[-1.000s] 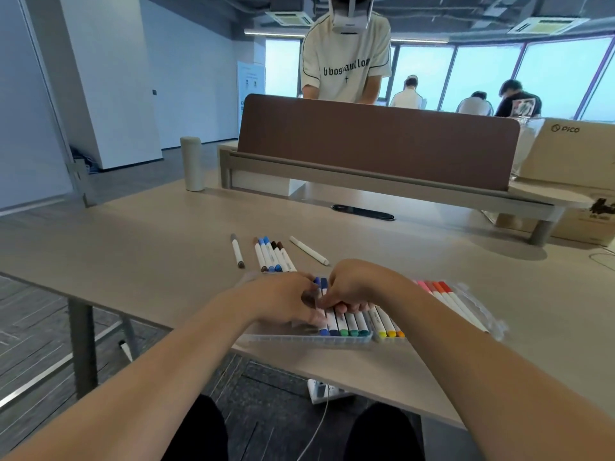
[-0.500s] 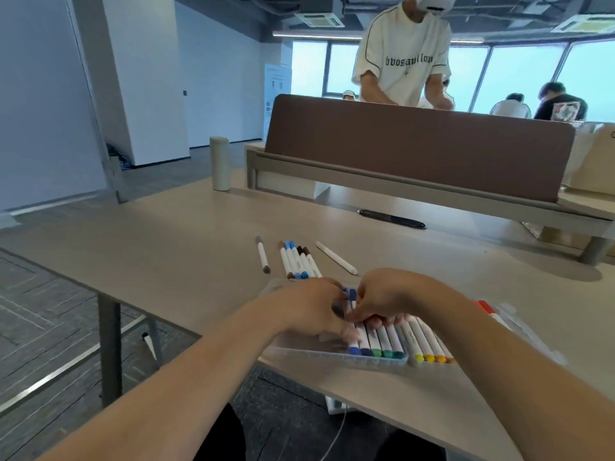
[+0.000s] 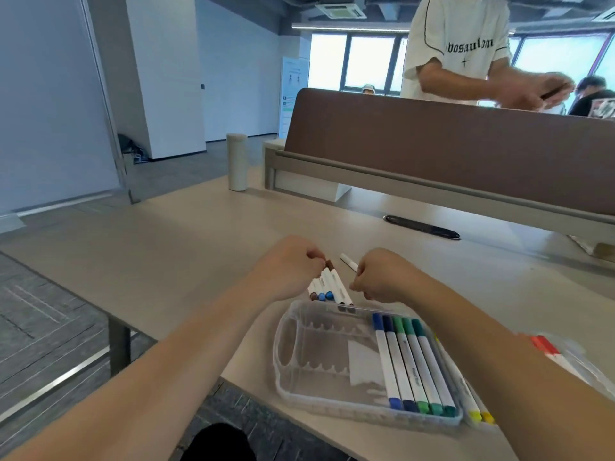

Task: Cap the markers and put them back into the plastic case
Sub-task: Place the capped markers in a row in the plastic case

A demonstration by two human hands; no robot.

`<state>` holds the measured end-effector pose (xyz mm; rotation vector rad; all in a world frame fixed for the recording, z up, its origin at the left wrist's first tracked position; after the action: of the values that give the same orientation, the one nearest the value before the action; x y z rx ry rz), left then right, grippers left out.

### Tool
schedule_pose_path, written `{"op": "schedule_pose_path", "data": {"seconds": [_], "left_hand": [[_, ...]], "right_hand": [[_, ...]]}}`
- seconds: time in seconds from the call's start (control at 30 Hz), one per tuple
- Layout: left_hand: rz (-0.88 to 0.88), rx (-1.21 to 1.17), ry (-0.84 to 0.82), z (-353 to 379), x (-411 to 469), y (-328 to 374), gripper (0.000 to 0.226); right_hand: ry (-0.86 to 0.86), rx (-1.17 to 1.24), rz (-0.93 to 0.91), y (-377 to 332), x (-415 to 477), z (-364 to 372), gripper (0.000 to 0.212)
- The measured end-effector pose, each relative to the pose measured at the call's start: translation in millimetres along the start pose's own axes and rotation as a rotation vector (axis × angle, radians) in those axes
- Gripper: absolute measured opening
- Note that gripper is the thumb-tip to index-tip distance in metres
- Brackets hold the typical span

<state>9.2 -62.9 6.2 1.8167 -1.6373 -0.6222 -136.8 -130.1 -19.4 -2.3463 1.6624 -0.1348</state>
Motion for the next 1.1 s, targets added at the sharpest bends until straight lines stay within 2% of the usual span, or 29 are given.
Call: {"op": "schedule_pose_path", "data": {"seconds": [0.13,0.37,0.67,0.87,1.1], "left_hand": [[-0.008,-0.025,-0.013,0.1,11.5,-6.4,0.024],[-0.005,-0.034,-0.015,6.0,23.7,-12.3,0.022],[-0.011,-0.039,-0.023,18.0,22.5,-9.5,0.021],[-0.01,-0.061,-0.03,20.8,9.8,-4.5,0.019],[0.003,-0.027,-0.043,29.7,-12.5,4.0,0.022]], "right_hand": [[-0.014,-0.05,0.02,-8.2,19.4,5.2,0.019],[-0.141,-0.126,0.082,-11.8,22.7,12.2,0.019],[-0.131,-0.049,0.087,-11.5,22.1,11.9,0.02],[-0.036,0.157,0.082,-7.9,-0.2,-9.4,0.028],[-0.146,0.212,0.069,-1.2,-44.8,-14.5,0.03]]}}
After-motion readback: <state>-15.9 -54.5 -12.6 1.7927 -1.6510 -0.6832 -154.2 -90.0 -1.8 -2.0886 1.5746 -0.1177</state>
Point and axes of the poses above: each hand's wrist, its own x-axis towards the middle knuckle, its own z-axis out of the palm, y = z × x, the point moved 7 cm from there along x, towards the middle knuckle, and after that the axes turned 6 degrees about -z, right-handed, at the moved point
